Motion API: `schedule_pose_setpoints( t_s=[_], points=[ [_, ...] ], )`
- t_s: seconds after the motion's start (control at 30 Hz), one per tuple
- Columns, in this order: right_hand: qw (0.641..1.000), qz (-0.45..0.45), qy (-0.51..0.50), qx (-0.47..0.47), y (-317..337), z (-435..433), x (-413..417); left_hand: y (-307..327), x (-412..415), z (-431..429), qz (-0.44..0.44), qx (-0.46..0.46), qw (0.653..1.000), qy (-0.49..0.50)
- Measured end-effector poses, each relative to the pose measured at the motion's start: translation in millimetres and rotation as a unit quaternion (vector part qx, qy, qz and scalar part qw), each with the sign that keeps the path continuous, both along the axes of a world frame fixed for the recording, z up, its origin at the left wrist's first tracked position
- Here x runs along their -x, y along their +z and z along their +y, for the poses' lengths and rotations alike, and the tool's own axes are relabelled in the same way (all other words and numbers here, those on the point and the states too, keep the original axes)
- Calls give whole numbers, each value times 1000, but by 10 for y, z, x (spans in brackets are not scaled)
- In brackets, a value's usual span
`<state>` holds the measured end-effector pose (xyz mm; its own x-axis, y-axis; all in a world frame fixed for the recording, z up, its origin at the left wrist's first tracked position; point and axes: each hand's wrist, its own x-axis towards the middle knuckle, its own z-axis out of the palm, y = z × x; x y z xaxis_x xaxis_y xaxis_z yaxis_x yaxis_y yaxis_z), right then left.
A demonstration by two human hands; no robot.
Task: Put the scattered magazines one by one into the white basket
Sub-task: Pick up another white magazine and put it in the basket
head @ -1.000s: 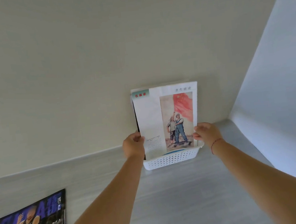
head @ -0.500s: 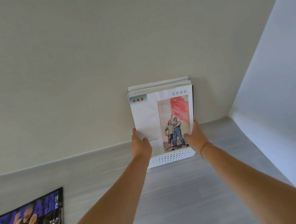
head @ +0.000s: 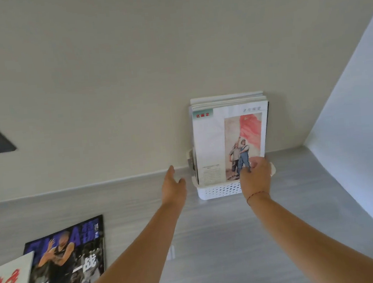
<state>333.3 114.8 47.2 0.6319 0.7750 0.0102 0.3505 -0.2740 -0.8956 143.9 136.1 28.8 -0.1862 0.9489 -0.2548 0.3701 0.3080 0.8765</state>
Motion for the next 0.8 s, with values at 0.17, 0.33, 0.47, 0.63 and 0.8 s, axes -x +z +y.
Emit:
schedule_pose_setpoints(
  t_s=[0.17,0.33,0.47,0.63,0.8],
  points=[
    [987,58,135,70,-243,-432,1038,-263,909,-516,-3,6,997,80],
    [941,139,247,184,-540,-834,2152,-467,2010,-1139,62,46,985,153],
    [929,118,283,207,-615,-1092,2961,-532,2882,-1572,142,61,971,184],
    [903,134,338,230,-657,-1411,3845,-628,3876,-2013,175,102,953,226],
    [865,152,395,271,-697,-1640,4553,-678,4617,-2332,241,174,928,225]
  ],
)
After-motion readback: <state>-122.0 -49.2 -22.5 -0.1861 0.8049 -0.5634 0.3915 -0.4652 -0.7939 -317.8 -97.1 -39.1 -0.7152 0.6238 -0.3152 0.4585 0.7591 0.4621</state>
